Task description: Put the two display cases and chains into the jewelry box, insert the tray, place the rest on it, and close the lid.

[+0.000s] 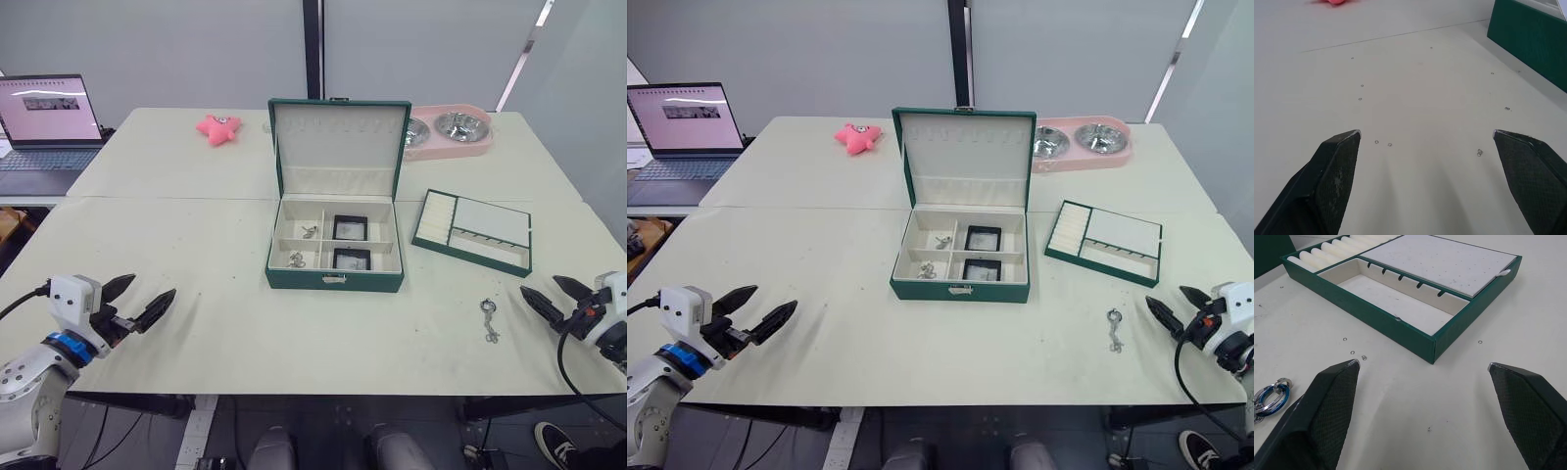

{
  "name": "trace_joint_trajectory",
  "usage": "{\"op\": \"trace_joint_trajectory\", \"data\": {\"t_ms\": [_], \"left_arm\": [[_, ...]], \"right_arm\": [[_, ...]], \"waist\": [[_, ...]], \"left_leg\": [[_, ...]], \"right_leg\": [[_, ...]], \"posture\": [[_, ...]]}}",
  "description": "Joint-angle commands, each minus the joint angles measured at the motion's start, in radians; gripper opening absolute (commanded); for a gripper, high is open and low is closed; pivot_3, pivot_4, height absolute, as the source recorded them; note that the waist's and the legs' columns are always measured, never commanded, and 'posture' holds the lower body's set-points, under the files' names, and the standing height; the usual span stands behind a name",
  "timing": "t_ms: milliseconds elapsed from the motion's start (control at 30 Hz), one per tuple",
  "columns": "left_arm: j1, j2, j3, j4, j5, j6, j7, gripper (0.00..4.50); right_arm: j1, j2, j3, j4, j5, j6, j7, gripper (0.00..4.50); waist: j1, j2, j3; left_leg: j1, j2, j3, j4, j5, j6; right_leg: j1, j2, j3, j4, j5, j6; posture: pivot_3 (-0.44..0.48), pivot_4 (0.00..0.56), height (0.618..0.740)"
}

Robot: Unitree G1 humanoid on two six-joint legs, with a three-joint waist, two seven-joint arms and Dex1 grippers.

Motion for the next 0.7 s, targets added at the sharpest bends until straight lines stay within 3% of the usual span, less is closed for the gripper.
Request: {"op": "trace_joint_trajectory", "data": {"t_ms": [33,467,700], "left_arm": [[0.012,-0.005,-0.020,-0.074,0.002,-0.017,-0.024,4.50],[-0.012,-0.012,-0.148,-0.274,-0.046,0.071,-0.122,4.50],[-0.037,-0.037,-0.297,-0.446,-0.075,0.142,-0.159,4.50]], "right_arm": [[0.009,-0.015,-0.022,-0.056,0.019,0.003,-0.001,4.46],[0.127,0.034,-0.007,-0.358,0.071,0.103,-0.052,4.46],[0.059,-0.028,0.073,-0.399,0.045,0.161,0.000,4.46]], "waist": [[0.000,0.000,0.000],[0.001,0.000,0.000],[0.000,0.000,0.000]], "left_leg": [[0.000,0.000,0.000,0.000,0.000,0.000],[0.000,0.000,0.000,0.000,0.000,0.000],[0.000,0.000,0.000,0.001,0.000,0.000]], "right_leg": [[0.000,0.000,0.000,0.000,0.000,0.000],[0.001,0.000,0.000,0.000,0.000,0.000],[0.002,0.000,0.000,0.000,0.000,0.000]], "posture": [[0.000,0.150,0.740],[0.000,0.150,0.740],[0.000,0.150,0.740]]}}
